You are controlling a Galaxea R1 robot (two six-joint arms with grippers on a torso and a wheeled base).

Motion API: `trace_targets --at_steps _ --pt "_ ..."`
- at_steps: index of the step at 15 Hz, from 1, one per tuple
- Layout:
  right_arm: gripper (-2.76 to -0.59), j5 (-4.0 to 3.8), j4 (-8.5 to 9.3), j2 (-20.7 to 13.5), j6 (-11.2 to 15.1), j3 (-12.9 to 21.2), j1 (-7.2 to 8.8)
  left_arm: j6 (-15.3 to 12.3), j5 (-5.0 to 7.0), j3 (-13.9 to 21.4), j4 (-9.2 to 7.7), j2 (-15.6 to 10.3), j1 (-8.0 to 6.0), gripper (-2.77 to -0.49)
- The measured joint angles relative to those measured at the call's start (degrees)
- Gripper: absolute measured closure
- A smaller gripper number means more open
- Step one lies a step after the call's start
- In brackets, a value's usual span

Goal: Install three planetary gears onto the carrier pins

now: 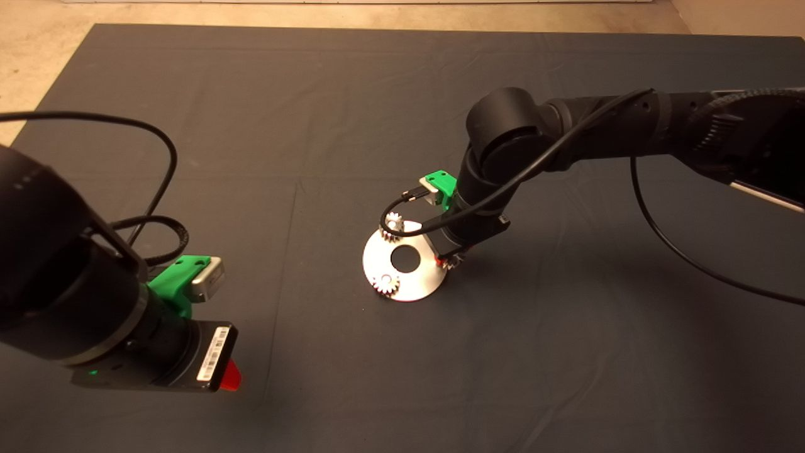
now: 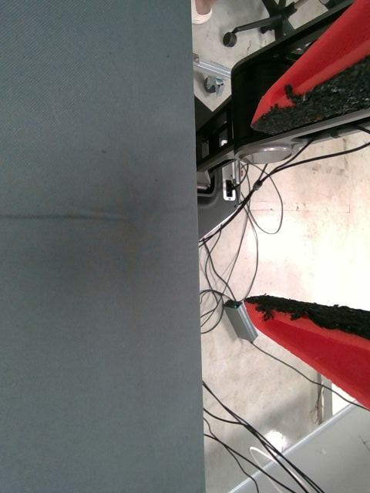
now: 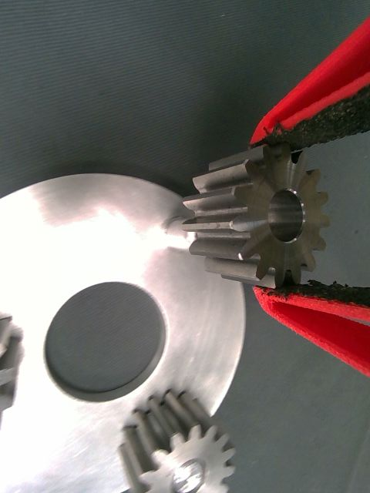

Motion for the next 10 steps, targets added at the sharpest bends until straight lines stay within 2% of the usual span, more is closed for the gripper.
trace_targets --at_steps 4,10 --pt "-1.1 0.02 0.0 1.79 -0.02 -2.18 0.0 0.0 0.01 0.11 0.0 0.11 0.0 -1.44" --pt "-1.1 -0.05 0.01 2.4 -0.02 -3.58 -0.01 0.0 0.01 0.13 0.0 0.11 0.0 -1.44"
